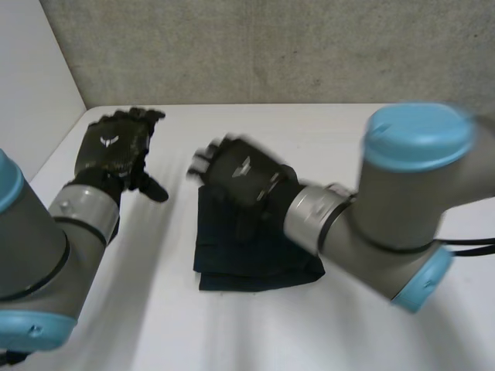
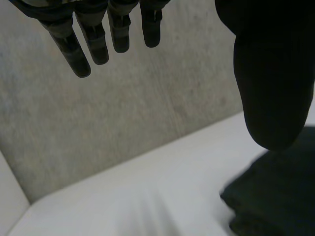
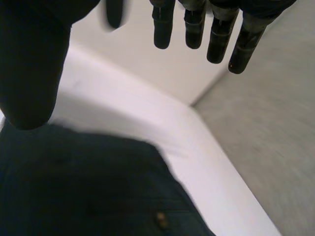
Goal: Fold the shorts.
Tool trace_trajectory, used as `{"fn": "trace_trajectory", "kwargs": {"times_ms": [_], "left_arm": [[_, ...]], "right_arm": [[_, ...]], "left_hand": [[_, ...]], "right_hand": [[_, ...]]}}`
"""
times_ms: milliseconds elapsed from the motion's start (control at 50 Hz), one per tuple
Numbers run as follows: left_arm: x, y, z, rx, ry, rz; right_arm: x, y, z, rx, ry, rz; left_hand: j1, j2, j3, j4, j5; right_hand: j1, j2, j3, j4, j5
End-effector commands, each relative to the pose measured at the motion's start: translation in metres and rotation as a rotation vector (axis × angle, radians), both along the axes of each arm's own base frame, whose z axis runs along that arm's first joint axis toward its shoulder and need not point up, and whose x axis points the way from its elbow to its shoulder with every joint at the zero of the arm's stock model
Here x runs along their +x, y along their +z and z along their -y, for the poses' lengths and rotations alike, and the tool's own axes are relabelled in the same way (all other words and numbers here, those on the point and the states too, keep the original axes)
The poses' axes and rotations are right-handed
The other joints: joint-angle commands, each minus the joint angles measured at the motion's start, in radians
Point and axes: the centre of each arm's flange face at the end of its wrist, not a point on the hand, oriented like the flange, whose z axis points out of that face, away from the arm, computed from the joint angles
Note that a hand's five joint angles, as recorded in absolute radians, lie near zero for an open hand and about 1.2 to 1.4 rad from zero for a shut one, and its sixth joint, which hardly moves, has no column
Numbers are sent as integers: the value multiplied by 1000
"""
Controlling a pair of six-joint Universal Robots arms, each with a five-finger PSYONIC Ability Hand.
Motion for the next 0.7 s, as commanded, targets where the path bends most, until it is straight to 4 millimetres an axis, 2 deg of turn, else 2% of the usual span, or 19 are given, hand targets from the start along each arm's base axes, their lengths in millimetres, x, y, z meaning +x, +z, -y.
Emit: {"fn": "trace_trajectory", "kwargs": {"times_ms": [20,60,100,140,220,240,280,320,380,460,500,520,580,600,620,640,660,680,700], "left_arm": [[-35,3,4,-19,-110,-14],[-54,-10,3,9,-176,0],[-63,-23,3,45,-198,20],[-73,-47,1,119,-220,65],[-78,-90,5,261,-210,150],[-78,-98,6,289,-202,169],[-74,-119,5,379,-165,234],[-71,-129,5,425,-137,271],[-66,-136,3,467,-109,312],[-67,-131,3,449,-118,312],[-68,-121,4,424,-120,298],[-69,-103,4,385,-121,271],[-68,-71,1,318,-124,227],[-67,-48,-1,268,-126,195],[-66,-35,-3,239,-126,178],[-65,-20,-4,206,-126,156],[-62,-5,-6,174,-124,134],[-55,27,-10,101,-115,90],[-51,39,-12,74,-110,72]], "right_arm": [[-40,9,44,291,-314,156],[-43,-3,47,303,-342,111],[-45,-23,53,310,-364,36],[-45,-36,56,309,-370,-3],[-44,-71,63,351,-377,-76],[-43,-87,66,372,-380,-98],[-42,-101,69,392,-387,-117],[-42,-116,73,407,-411,-147],[-46,-123,78,410,-449,-165],[-48,-102,84,354,-472,-134],[-49,-73,85,301,-473,-78],[-49,-62,84,283,-473,-56],[-52,-16,79,198,-470,32],[-53,-6,78,177,-472,54],[-54,6,76,155,-475,83],[-57,28,73,119,-481,139],[-59,38,72,105,-485,170],[-62,50,70,87,-495,204],[-65,61,68,72,-508,235]], "left_hand": [[22,9,-3,7,-9],[28,15,3,13,-3],[34,21,9,19,3],[37,24,12,22,6],[46,33,21,30,15],[46,33,21,30,15],[46,33,21,30,15],[43,30,18,28,12],[40,27,15,25,9],[40,27,15,25,9],[37,24,12,22,6],[31,18,6,16,0],[17,3,-8,1,-14],[8,-5,-17,-8,-23],[5,-8,-20,-11,-26],[2,-11,-23,-14,-29],[2,-11,-23,-14,-29],[5,-8,-20,-11,-26],[8,-5,-17,-8,-23]], "right_hand": [[-33,-48,-37,-62,-72],[-33,-48,-37,-62,-72],[-33,-48,-37,-62,-72],[-33,-48,-37,-62,-72],[-33,-48,-37,-62,-72],[-33,-48,-37,-62,-72],[-33,-48,-37,-62,-72],[-33,-48,-37,-62,-72],[-33,-48,-37,-62,-72],[-33,-48,-37,-62,-72],[-33,-48,-37,-62,-72],[-33,-48,-37,-62,-72],[-33,-48,-37,-62,-72],[-33,-48,-37,-62,-72],[-33,-48,-37,-62,-72],[-33,-48,-37,-62,-72],[-33,-48,-37,-62,-72],[-33,-48,-37,-62,-72],[-33,-48,-37,-62,-72]]}}
